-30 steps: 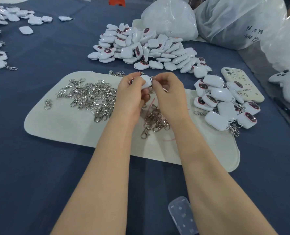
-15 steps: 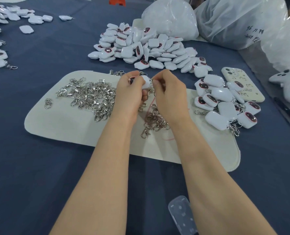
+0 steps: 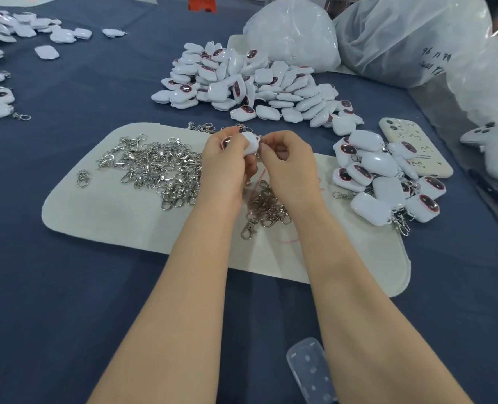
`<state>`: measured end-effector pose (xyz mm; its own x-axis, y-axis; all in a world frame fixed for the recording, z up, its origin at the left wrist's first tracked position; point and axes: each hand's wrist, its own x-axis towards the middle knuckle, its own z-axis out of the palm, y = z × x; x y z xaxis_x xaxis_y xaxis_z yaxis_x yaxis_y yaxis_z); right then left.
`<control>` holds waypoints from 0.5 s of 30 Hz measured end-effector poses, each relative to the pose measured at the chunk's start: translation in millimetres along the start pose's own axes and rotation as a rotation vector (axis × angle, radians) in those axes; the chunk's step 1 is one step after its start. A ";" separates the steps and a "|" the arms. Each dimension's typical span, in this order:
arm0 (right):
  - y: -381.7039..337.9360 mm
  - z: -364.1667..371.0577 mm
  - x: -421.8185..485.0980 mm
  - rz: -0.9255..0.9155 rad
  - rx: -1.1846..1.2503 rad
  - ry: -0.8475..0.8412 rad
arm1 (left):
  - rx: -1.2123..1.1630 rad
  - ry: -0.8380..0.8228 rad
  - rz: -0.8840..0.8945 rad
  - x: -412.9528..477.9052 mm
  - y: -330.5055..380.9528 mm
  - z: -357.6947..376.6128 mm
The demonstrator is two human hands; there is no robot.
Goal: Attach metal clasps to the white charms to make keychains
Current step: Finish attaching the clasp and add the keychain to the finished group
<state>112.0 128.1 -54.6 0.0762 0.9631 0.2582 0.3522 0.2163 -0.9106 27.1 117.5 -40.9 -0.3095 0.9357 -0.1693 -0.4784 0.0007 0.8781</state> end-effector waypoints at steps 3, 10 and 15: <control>-1.2 2.2 -0.9 -0.029 0.034 0.061 | -0.224 -0.046 -0.119 -2.5 4.5 1.2; -4.3 0.4 -0.7 -0.072 0.034 0.097 | -0.419 -0.101 -0.269 -4.8 6.0 -0.8; -4.9 -3.1 -1.4 -0.197 -0.252 0.063 | 0.126 -0.034 0.087 -1.0 3.7 -1.7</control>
<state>113.1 125.2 -49.5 0.0383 0.8933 0.4478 0.5853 0.3432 -0.7346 24.2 116.0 -38.3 -0.3165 0.9454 -0.0774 -0.3436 -0.0382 0.9383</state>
